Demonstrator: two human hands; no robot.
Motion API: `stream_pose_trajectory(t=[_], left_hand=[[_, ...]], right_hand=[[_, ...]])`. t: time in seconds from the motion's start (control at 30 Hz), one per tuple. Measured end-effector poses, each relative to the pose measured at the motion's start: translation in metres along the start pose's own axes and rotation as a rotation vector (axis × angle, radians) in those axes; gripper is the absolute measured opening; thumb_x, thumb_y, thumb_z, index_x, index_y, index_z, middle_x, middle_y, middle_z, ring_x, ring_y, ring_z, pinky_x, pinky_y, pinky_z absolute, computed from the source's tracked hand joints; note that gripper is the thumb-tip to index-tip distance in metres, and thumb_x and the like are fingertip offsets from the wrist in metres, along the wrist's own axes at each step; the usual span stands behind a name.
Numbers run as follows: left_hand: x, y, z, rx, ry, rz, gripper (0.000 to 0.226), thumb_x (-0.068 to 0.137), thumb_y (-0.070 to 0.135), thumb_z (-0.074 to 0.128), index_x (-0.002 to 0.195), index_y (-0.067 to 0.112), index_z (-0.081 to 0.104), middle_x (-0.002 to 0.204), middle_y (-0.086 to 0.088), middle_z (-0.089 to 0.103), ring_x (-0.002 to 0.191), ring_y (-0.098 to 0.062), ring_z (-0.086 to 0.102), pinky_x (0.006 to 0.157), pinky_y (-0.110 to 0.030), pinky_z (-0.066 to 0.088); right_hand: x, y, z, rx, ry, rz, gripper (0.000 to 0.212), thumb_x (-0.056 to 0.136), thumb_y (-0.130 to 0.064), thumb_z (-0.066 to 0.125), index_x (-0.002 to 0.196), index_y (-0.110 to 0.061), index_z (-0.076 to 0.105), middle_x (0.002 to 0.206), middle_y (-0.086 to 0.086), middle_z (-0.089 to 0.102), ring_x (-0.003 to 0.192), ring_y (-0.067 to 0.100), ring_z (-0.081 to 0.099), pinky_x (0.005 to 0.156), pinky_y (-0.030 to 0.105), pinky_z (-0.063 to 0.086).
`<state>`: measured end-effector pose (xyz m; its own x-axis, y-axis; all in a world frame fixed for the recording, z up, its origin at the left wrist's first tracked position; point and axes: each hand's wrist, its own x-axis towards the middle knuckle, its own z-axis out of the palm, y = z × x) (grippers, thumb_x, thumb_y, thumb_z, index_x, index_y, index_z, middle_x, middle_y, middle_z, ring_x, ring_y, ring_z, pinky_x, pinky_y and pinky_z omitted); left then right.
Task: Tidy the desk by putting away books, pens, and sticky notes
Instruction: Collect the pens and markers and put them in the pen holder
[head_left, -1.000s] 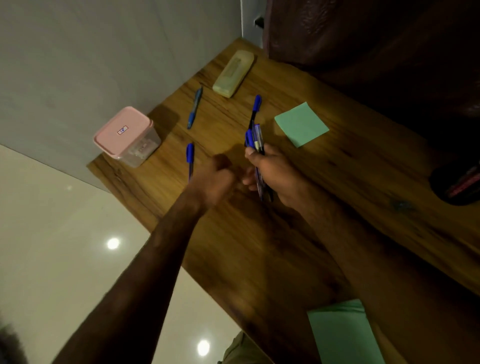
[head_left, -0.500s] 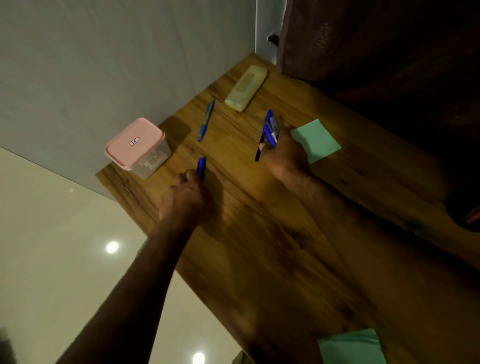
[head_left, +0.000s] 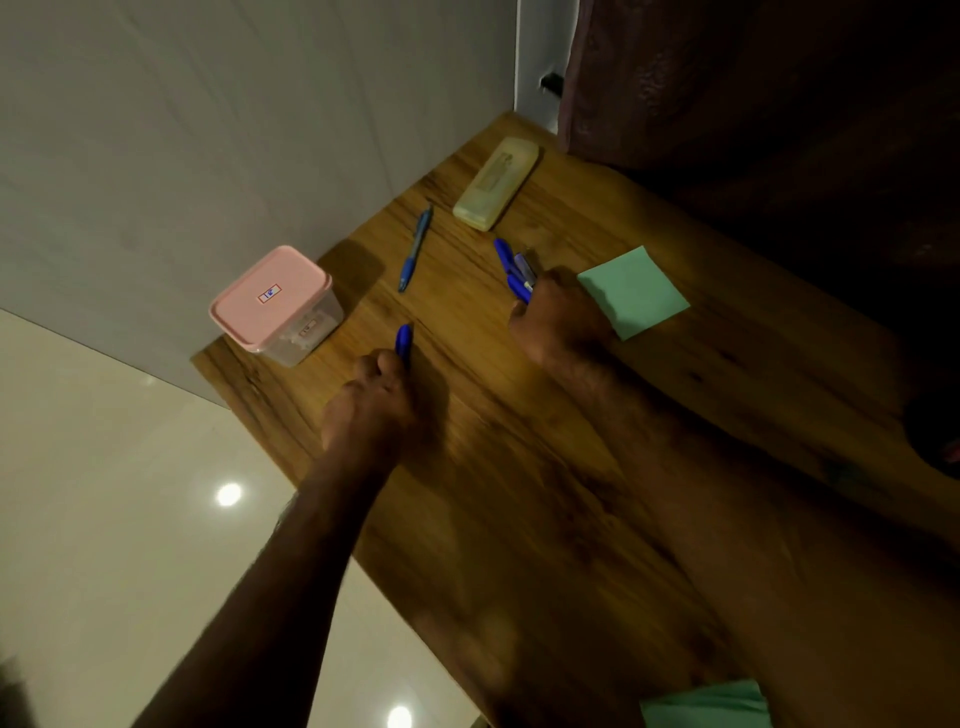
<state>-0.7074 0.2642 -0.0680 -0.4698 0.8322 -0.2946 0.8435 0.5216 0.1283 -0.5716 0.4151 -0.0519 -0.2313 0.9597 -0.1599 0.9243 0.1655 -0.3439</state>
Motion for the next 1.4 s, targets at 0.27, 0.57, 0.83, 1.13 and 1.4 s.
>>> stream_pose_trajectory(t=[0.27, 0.57, 0.83, 1.13, 1.4], left_hand=[[0.003, 0.008, -0.017, -0.771, -0.130, -0.114, 0.032, 0.102, 0.037, 0.037, 0.117, 0.012, 0.050, 0.097, -0.016, 0.066, 0.075, -0.028, 0.064, 0.070, -0.047, 0.057], [-0.012, 0.070, -0.031, -1.171, -0.215, -0.005, 0.026, 0.108, 0.021, 0.030, 0.111, 0.004, 0.049, 0.068, -0.013, 0.061, 0.048, -0.029, 0.057, 0.048, -0.035, 0.052], [-0.019, 0.079, -0.027, -0.944, -0.245, 0.213, 0.031, 0.104, 0.013, 0.032, 0.131, 0.018, 0.048, 0.074, -0.008, 0.070, 0.059, -0.030, 0.069, 0.055, -0.044, 0.057], [-0.021, 0.120, -0.038, -1.201, -0.328, 0.311, 0.055, 0.090, -0.002, 0.053, 0.140, 0.016, 0.039, 0.106, -0.014, 0.070, 0.089, -0.029, 0.072, 0.074, -0.045, 0.060], [-0.029, 0.208, -0.057, -1.140, -0.152, 0.665, 0.048, 0.088, 0.020, 0.052, 0.135, 0.026, 0.048, 0.098, -0.007, 0.062, 0.085, -0.015, 0.062, 0.073, -0.036, 0.051]], right_hand=[[-0.032, 0.009, 0.002, 0.577, -0.252, -0.007, 0.032, 0.098, -0.034, 0.055, 0.127, -0.019, 0.054, 0.103, 0.001, 0.065, 0.085, 0.014, 0.064, 0.069, 0.030, 0.053], [-0.049, 0.010, -0.010, 0.988, -0.472, -0.046, 0.022, 0.102, -0.020, 0.052, 0.122, -0.018, 0.060, 0.074, -0.009, 0.062, 0.055, 0.007, 0.051, 0.036, 0.016, 0.034], [-0.054, 0.018, -0.009, 1.038, -0.427, 0.028, 0.041, 0.100, -0.040, 0.055, 0.138, -0.029, 0.045, 0.115, -0.002, 0.066, 0.080, 0.011, 0.065, 0.060, 0.027, 0.051], [-0.061, 0.058, -0.035, 1.133, -0.228, 0.074, 0.035, 0.101, -0.026, 0.055, 0.136, -0.024, 0.052, 0.119, 0.001, 0.067, 0.108, 0.015, 0.066, 0.098, 0.042, 0.054], [-0.106, 0.122, -0.087, 1.202, -0.159, 0.000, 0.025, 0.105, -0.012, 0.047, 0.128, -0.017, 0.054, 0.098, 0.009, 0.068, 0.078, 0.015, 0.066, 0.065, 0.024, 0.057]])
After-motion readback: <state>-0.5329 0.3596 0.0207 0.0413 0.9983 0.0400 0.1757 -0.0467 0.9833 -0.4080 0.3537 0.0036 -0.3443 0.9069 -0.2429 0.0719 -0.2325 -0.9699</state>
